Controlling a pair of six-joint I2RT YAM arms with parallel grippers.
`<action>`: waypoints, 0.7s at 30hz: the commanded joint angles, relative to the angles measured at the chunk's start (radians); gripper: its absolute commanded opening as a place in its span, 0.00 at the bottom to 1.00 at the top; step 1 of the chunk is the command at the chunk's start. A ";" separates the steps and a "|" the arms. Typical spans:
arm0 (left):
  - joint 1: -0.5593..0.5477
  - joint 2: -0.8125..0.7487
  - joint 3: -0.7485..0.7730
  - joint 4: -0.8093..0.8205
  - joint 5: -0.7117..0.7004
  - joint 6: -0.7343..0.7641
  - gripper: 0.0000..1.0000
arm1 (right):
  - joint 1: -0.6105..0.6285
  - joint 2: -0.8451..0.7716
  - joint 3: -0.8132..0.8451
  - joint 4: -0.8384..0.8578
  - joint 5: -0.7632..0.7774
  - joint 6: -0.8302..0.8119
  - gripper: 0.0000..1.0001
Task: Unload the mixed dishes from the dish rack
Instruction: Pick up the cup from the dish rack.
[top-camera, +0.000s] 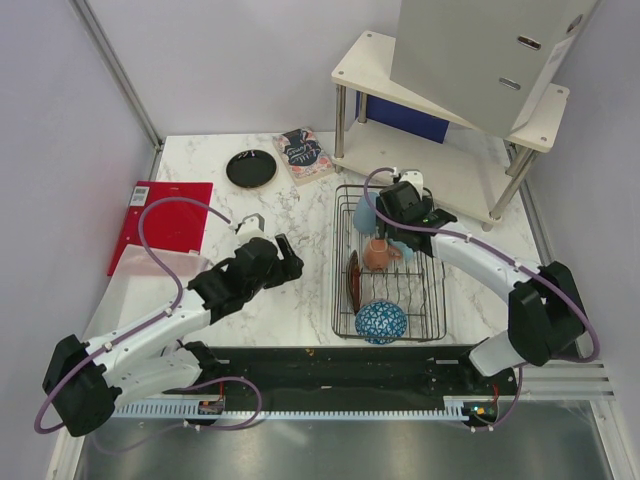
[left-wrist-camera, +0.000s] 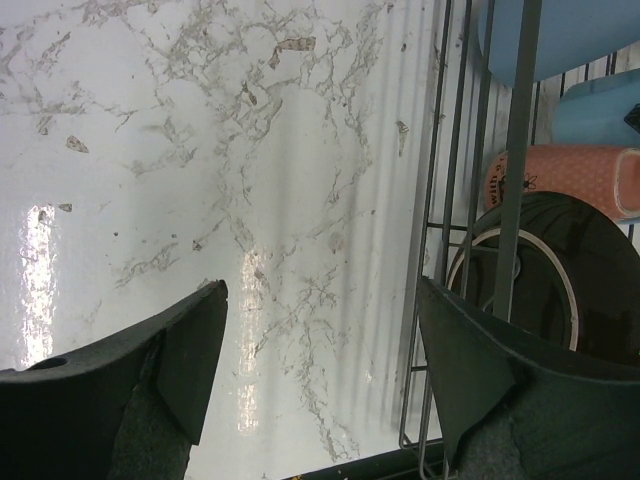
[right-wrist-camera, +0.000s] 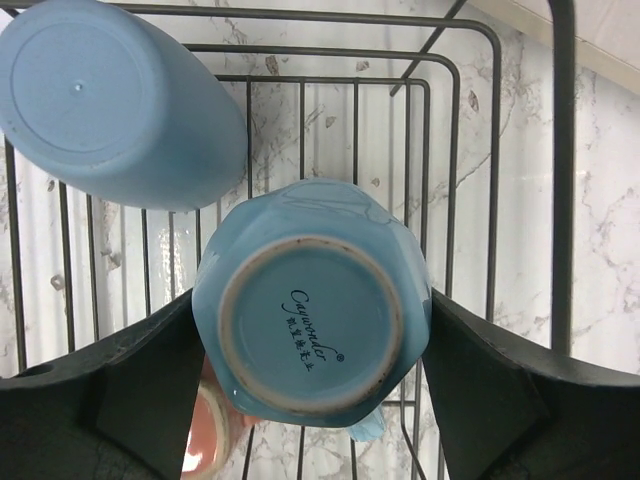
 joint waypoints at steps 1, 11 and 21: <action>0.001 0.004 -0.009 0.036 -0.013 0.010 0.82 | -0.001 -0.107 0.053 0.006 0.024 -0.005 0.51; 0.001 0.008 0.008 0.046 -0.016 0.005 0.82 | -0.001 -0.300 0.136 -0.079 -0.088 0.004 0.41; 0.006 -0.099 -0.086 0.279 0.117 -0.052 0.80 | -0.001 -0.552 0.018 0.036 -0.295 0.098 0.00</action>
